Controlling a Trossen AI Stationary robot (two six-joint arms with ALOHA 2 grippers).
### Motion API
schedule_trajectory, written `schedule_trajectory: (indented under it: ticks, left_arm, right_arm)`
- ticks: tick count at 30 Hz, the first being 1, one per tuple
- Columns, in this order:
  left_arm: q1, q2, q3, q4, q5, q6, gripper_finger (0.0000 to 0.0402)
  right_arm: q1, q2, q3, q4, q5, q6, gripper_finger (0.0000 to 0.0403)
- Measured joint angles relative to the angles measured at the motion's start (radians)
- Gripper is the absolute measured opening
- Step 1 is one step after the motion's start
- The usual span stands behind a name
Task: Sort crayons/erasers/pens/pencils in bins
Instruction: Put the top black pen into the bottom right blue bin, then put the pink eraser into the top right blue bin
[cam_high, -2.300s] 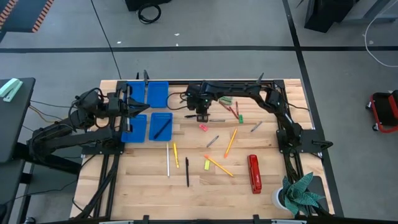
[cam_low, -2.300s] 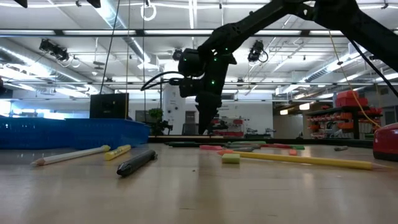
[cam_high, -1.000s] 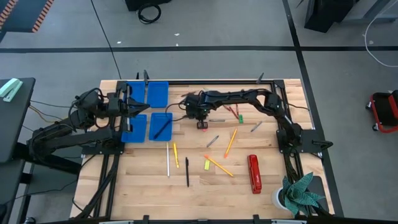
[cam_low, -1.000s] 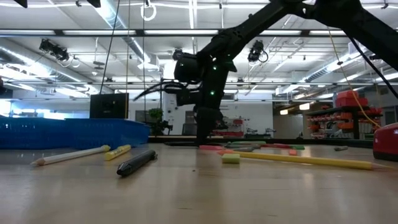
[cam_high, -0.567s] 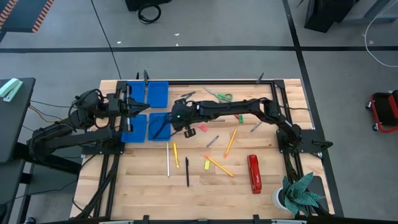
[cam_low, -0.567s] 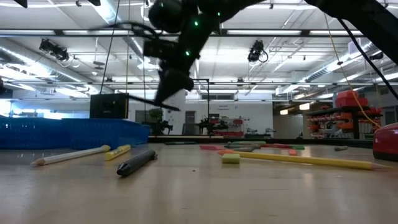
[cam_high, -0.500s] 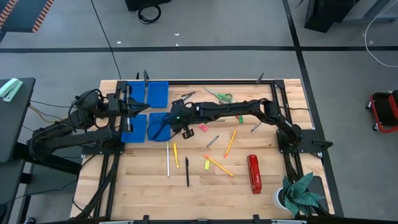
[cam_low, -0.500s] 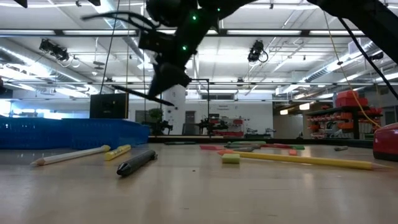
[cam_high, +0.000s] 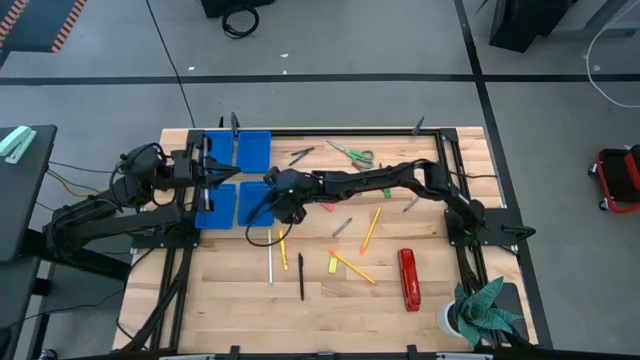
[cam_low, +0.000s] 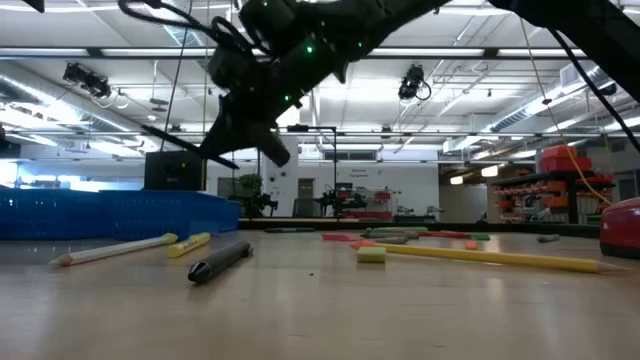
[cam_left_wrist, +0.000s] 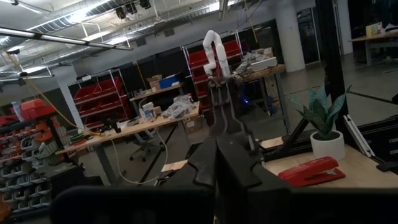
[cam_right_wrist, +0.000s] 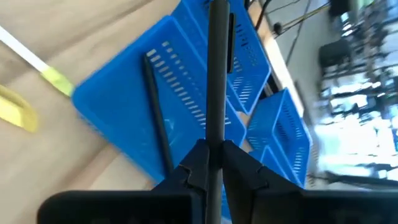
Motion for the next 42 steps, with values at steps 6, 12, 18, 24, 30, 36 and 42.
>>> schedule_trajectory:
  ticks: [6, 12, 18, 24, 30, 36, 42]
  left_arm:
    - [0.0, 0.0, 0.0, 0.0, 0.0, 0.001, 0.002]
    - [0.0, 0.0, 0.0, 0.0, 0.0, 0.001, 0.0022]
    - [0.0, 0.0, 0.0, 0.0, 0.0, 0.001, 0.0011]
    - [0.0, 0.0, 0.0, 0.0, 0.0, 0.001, 0.0021]
    - [0.0, 0.0, 0.0, 0.0, 0.0, 0.001, 0.0021]
    - [0.0, 0.0, 0.0, -0.001, 0.0, 0.001, 0.0011]
    - [0.0, 0.0, 0.0, -0.001, 0.0, 0.002, 0.0023]
  right_arm:
    - [-0.013, 0.0, -0.064, 0.06, -0.031, -0.055, 0.0039]
    - [-0.011, 0.0, -0.09, 0.105, -0.034, -0.082, 0.004]
    - [-0.003, 0.0, -0.09, 0.126, -0.049, -0.088, 0.005]
    - [-0.004, 0.0, -0.09, 0.14, -0.049, -0.054, 0.0113]
    - [-0.004, 0.0, -0.09, 0.163, -0.049, -0.045, 0.0156]
    - [-0.003, 0.0, -0.09, 0.162, -0.048, 0.014, 0.016]
    - [0.023, 0.0, -0.089, 0.121, -0.047, 0.27, 0.016]
